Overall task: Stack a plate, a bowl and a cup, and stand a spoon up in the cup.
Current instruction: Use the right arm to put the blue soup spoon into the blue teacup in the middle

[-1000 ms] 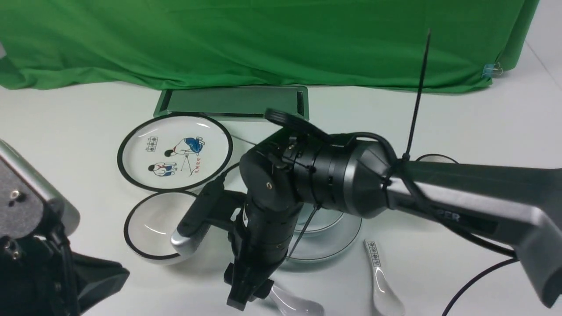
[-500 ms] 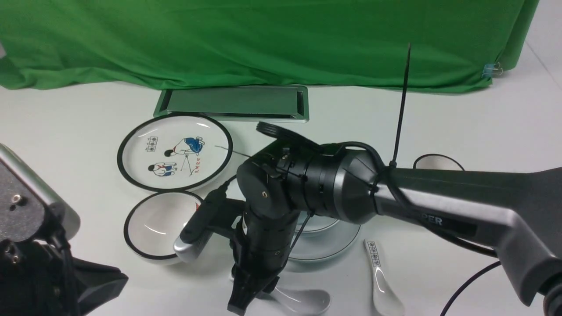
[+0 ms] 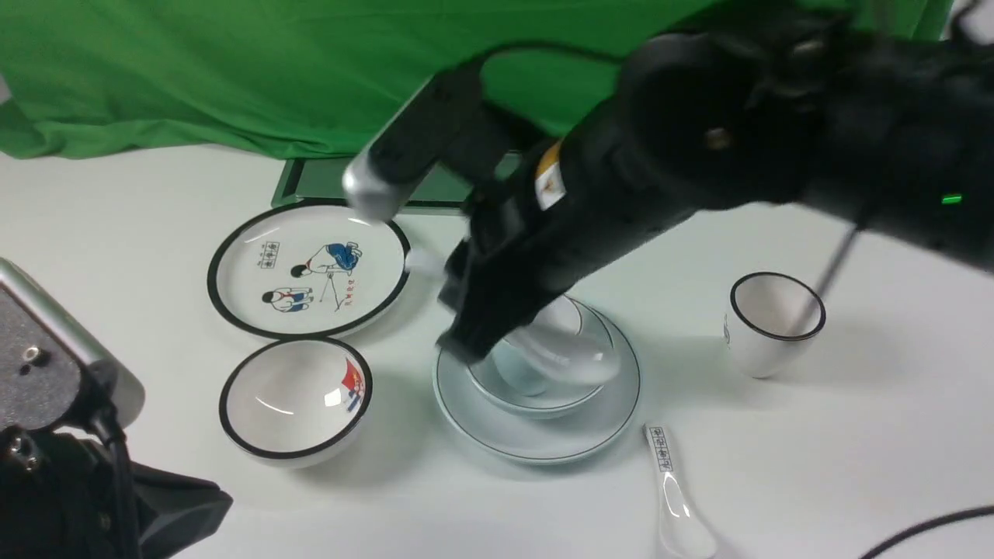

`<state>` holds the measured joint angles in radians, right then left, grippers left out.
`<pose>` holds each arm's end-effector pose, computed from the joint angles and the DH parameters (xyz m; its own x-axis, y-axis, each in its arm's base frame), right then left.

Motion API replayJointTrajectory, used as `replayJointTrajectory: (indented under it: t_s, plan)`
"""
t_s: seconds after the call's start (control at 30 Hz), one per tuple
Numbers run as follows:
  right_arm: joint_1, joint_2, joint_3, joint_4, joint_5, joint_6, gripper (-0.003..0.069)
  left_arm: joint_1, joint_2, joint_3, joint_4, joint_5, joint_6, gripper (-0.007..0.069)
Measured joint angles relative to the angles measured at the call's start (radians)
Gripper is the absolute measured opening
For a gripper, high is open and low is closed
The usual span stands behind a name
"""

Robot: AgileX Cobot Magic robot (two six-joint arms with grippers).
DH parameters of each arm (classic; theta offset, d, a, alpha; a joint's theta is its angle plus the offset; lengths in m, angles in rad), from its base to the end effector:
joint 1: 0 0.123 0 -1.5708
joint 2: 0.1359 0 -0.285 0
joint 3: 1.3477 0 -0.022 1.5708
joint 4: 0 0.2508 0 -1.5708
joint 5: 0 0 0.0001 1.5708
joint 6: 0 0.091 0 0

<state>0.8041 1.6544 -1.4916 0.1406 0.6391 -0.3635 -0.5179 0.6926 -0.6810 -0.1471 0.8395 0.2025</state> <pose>0.2599 0.2808 0.3450 -0.2494 -0.6148 -0.7482 -0.8500 0.5092 -0.1351 0.1005 -0.0687 0.3116 -0.5363 0.4242 -0.7297 0.6198 0.7847 0.0006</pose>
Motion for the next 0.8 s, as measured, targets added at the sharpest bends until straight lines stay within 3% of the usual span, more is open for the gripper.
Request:
replayJointTrajectory:
  t_s: [0.07,0.2,0.27,0.3,0.47,0.7,0.8]
  plan:
    - [-0.024,-0.045,0.065,-0.004,-0.123,0.001,0.0169,0.000,0.000,0.000,-0.011,0.000,0.000,-0.0029]
    - [-0.064,-0.143,0.360,0.002,-0.742,0.090,0.0169,0.000,0.000,0.000,-0.026,-0.001,0.000,-0.0029]
    - [-0.064,-0.143,0.420,0.003,-0.879,0.122,0.0169,0.000,0.000,0.000,-0.026,-0.001,0.000,-0.0029]
    - [-0.064,-0.132,0.507,0.005,-1.076,0.161,0.0169,0.000,0.000,0.000,-0.027,-0.001,0.000,-0.0029]
    - [-0.067,-0.007,0.660,0.007,-1.529,0.195,0.0169,0.000,0.000,0.000,-0.027,-0.010,0.000,-0.0029]
    - [-0.074,0.179,0.662,0.008,-1.754,0.202,0.0169,0.000,0.000,0.000,-0.026,-0.046,0.000,-0.0029]
    - [-0.087,0.218,0.661,0.011,-1.778,0.202,0.0169,0.000,0.000,0.000,-0.026,-0.046,0.000,-0.0029]
